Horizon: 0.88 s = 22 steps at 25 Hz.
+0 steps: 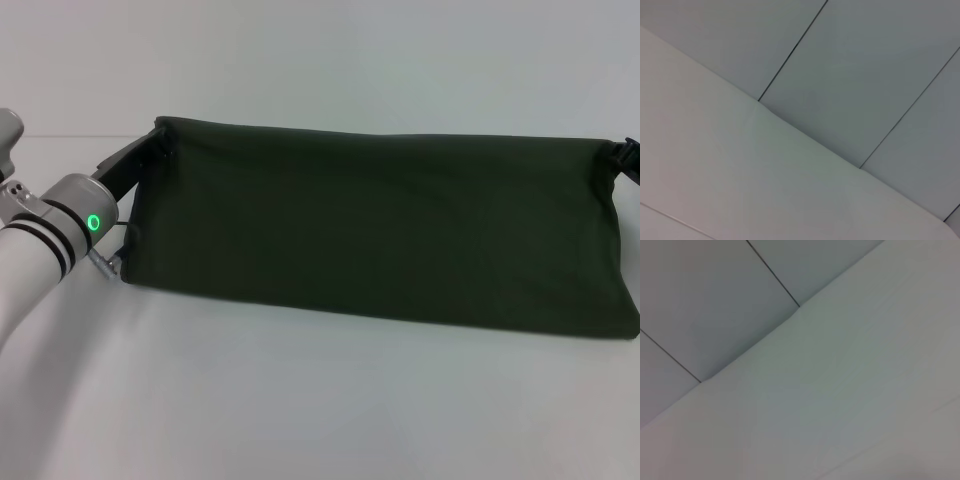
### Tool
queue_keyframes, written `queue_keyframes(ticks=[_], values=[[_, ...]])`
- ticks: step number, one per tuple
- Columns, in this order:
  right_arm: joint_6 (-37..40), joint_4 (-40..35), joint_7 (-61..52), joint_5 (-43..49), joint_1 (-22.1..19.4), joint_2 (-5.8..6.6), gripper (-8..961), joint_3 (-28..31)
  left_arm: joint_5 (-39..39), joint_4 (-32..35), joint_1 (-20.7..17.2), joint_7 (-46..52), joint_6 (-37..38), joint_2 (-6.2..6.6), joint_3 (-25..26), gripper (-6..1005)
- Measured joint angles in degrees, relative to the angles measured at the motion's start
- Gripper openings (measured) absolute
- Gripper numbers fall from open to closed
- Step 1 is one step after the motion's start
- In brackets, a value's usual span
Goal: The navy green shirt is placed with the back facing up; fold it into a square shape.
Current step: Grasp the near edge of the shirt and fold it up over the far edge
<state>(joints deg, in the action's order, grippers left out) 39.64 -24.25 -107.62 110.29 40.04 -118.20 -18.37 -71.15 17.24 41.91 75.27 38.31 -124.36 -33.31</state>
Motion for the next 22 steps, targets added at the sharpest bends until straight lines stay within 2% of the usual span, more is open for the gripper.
queue_keyframes(ticks=[10, 16, 20, 22], values=[[-2.0, 0.0, 0.1, -0.1, 0.7, -0.63, 51, 0.0, 1.3, -1.2, 0.9, -2.7, 0.3, -0.11, 0.0, 106], [-3.6, 0.0, 0.5, -0.5, 0.8, -0.67, 52, 0.0, 7.1, -3.2, 1.6, -6.7, 0.1, -0.10, 0.0, 123], [-4.6, 0.3, 6.4, -6.5, 0.3, -1.32, 71, 0.1, 12.4, -5.6, 2.4, -11.4, 0.1, -0.13, 0.0, 135], [-4.8, 1.6, 10.2, -10.3, 0.0, -1.38, 110, 0.0, 14.2, -6.5, 2.7, -12.6, 0.2, -0.14, 0.0, 219]])
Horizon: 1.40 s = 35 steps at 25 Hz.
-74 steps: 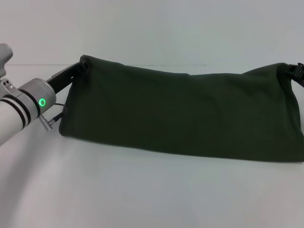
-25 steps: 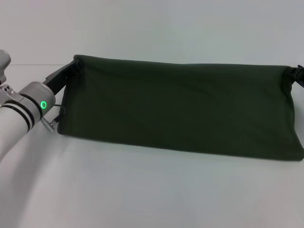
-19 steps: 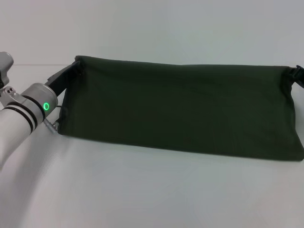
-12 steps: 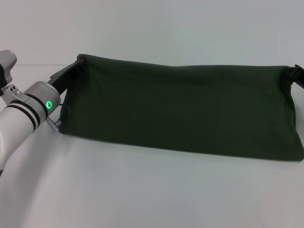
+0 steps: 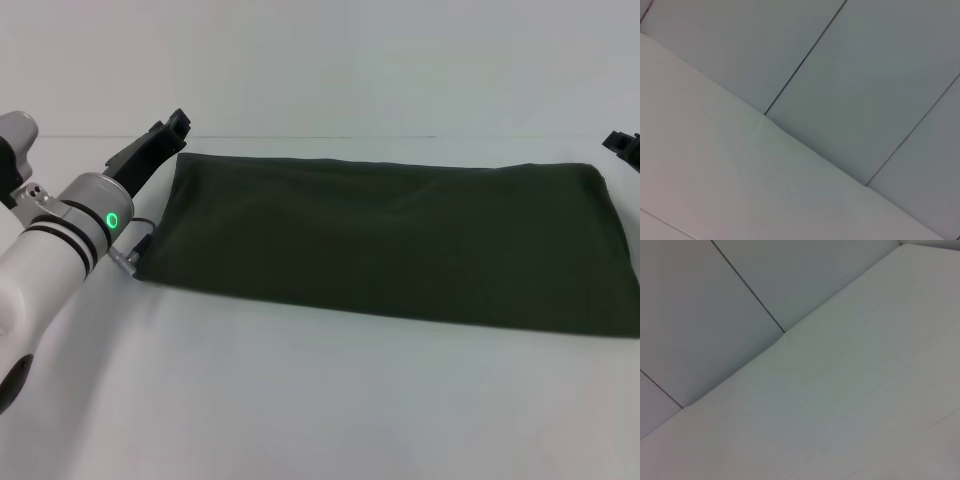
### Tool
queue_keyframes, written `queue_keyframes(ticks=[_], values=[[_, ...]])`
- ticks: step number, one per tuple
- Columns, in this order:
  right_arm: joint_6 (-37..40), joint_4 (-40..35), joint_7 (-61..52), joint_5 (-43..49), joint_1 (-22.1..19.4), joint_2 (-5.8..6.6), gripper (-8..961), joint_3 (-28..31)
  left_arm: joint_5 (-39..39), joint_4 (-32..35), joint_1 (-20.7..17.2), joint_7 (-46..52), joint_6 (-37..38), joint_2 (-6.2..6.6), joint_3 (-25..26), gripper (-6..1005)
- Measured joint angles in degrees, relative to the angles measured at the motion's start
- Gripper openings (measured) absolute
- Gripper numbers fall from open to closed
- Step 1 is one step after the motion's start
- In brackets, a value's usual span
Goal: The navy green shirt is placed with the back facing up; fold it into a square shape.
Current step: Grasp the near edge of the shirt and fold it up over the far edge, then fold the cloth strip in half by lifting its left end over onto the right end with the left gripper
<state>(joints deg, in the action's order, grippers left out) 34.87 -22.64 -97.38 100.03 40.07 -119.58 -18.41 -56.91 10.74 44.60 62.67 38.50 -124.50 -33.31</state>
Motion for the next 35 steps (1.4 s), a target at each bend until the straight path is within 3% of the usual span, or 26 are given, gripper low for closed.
queue_keyframes(ticks=[7, 8, 11, 14, 18, 20, 22, 24, 26, 27, 31, 35], values=[[-1.6, 1.4, 2.9, -2.3, -0.1, 0.11, 244, 0.1, 1.8, -1.2, -0.3, -1.0, 1.2, -0.12, -0.3, 557], [-1.2, 1.3, 2.8, -2.3, -0.4, 0.12, 263, 0.2, 1.8, -1.2, -0.3, -1.0, 1.2, -0.12, -0.3, 570], [3.2, 1.1, 2.4, -2.3, -2.1, 0.61, 506, 0.2, 1.5, -1.2, -1.9, -0.4, 3.7, 0.09, -0.7, 607], [12.9, 0.6, 2.4, -2.3, -4.7, 1.52, 651, 0.1, 1.0, -0.1, -4.9, 5.6, 6.5, 0.73, -4.0, 645], [26.7, 0.7, 1.2, -1.6, -8.8, 3.97, 787, -0.2, -1.3, 4.2, -9.5, 22.1, 8.0, 3.35, -16.0, 695], [31.8, 0.6, -0.3, -0.4, -10.4, 4.89, 825, -0.9, -3.4, 5.6, -11.2, 30.3, 9.8, 5.68, -21.6, 720], [36.1, 0.2, -2.1, 1.6, -11.9, 5.83, 864, -2.5, -7.5, 6.2, -12.3, 36.3, 13.3, 8.02, -23.5, 723], [39.0, 0.1, -3.6, 3.5, -13.2, 6.58, 864, -4.0, -12.9, 7.4, -13.0, 40.5, 15.4, 9.63, -23.2, 726], [40.8, 0.0, -4.3, 5.1, -14.1, 6.97, 865, -4.6, -16.6, 8.5, -13.2, 42.5, 15.8, 10.16, -22.7, 729], [41.4, 0.0, -4.3, 5.7, -14.6, 7.06, 865, -4.7, -27.8, 11.8, -13.5, 47.2, 16.0, 10.99, -20.1, 731], [43.3, -0.2, -4.0, 6.3, -15.9, 7.25, 865, -5.3, -40.8, 15.2, -13.3, 51.1, 17.0, 11.60, -16.0, 732], [44.5, -0.3, -3.9, 6.3, -16.8, 7.44, 864, -5.9, -47.3, 17.7, -13.5, 52.3, 17.6, 11.87, -12.7, 733]])
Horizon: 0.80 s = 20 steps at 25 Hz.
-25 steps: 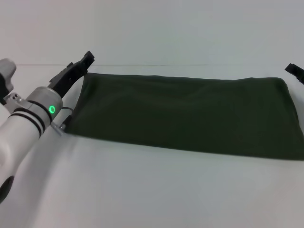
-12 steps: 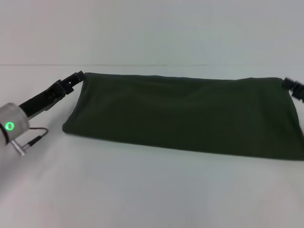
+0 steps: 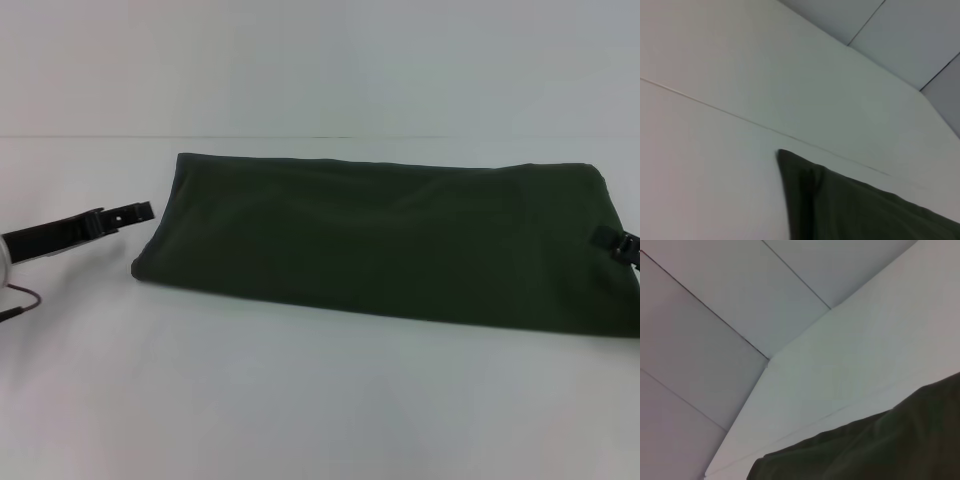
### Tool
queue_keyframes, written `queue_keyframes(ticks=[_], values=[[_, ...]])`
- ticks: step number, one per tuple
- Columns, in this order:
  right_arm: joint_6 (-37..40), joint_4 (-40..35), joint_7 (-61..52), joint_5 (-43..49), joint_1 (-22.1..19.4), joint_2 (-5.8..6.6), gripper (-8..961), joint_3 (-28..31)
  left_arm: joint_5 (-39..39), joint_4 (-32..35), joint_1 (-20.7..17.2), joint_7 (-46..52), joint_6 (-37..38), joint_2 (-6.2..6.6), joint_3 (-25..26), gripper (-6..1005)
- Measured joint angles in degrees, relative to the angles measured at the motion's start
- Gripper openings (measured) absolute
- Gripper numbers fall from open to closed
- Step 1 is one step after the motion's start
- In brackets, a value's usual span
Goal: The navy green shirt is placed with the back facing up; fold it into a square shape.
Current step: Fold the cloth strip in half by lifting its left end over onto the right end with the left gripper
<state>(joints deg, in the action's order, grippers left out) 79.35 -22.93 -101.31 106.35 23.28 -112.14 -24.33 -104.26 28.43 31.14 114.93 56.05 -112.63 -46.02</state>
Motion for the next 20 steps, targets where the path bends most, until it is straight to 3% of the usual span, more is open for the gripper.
queue_keyframes(ticks=[7, 20], values=[[-0.3, 0.0, 0.6, 0.1, 0.0, -0.22, 865, -0.6, -4.9, 0.2, -0.1, 0.8, -0.4, -0.22, 0.7, 735], [-2.2, 0.0, 0.7, 0.1, 1.3, -0.52, 865, -2.3, -5.6, -0.4, 0.6, -0.7, -3.3, -2.35, 0.2, 742]])
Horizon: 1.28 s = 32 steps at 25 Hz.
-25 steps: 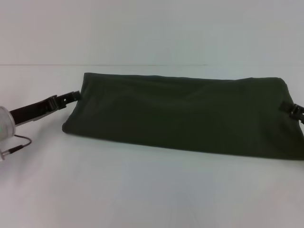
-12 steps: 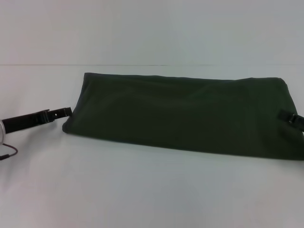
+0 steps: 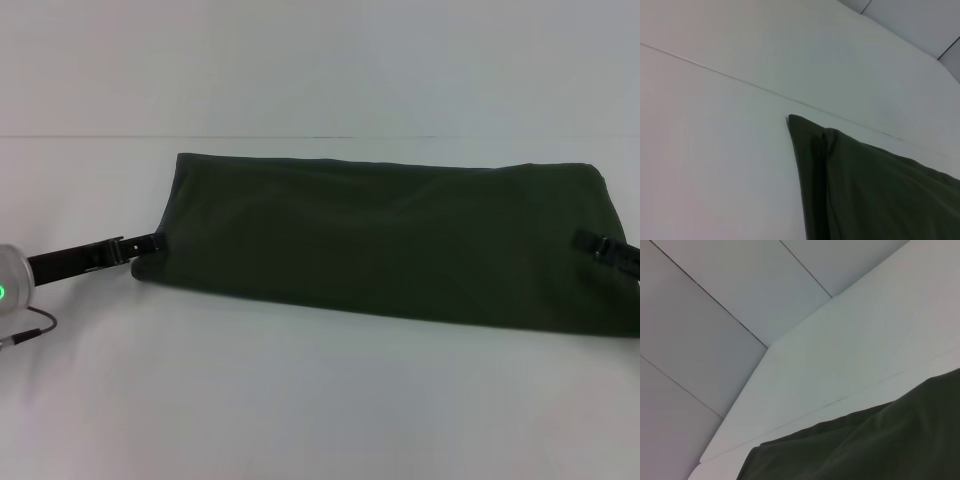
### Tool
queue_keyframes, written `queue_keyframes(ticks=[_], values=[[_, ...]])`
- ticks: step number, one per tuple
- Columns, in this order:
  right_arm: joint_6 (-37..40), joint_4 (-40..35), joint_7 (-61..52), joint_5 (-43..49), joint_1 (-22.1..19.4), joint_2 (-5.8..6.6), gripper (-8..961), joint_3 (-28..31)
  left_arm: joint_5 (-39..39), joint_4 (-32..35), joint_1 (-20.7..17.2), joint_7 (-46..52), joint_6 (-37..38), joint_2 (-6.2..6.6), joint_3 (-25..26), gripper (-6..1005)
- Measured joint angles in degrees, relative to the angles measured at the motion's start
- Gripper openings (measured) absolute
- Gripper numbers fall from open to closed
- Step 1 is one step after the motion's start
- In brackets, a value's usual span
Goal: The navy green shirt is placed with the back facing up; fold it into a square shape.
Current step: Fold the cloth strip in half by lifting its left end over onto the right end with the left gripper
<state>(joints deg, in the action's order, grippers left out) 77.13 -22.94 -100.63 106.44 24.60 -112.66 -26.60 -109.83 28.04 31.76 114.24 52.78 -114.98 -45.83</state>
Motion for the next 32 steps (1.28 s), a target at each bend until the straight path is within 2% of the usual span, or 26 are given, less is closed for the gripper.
queue_keyframes(ticks=[8, 16, 24, 30, 32], values=[[-0.2, 0.0, 0.0, 0.0, 0.3, -0.11, 864, -0.2, -1.2, -0.2, 1.0, -0.3, -0.3, -1.03, -0.1, 724], [-0.2, 0.0, 0.0, 0.0, 0.4, -0.09, 864, -0.2, -1.5, 0.1, 0.8, 0.2, -0.2, -1.40, -0.2, 706], [0.1, 0.0, 0.0, 0.0, 0.4, -0.09, 864, -0.1, -2.9, 1.1, 1.0, 0.1, 0.1, -1.40, -2.3, 688], [0.3, 0.0, -0.2, 0.0, 0.4, -0.09, 861, -0.2, -3.0, 1.1, 1.2, 0.1, -0.1, -1.38, -2.9, 463], [0.3, 0.0, -0.3, 0.0, 0.4, -0.09, 860, -0.2, -3.0, 1.1, 1.2, -0.1, -0.1, -1.38, -3.0, 330]])
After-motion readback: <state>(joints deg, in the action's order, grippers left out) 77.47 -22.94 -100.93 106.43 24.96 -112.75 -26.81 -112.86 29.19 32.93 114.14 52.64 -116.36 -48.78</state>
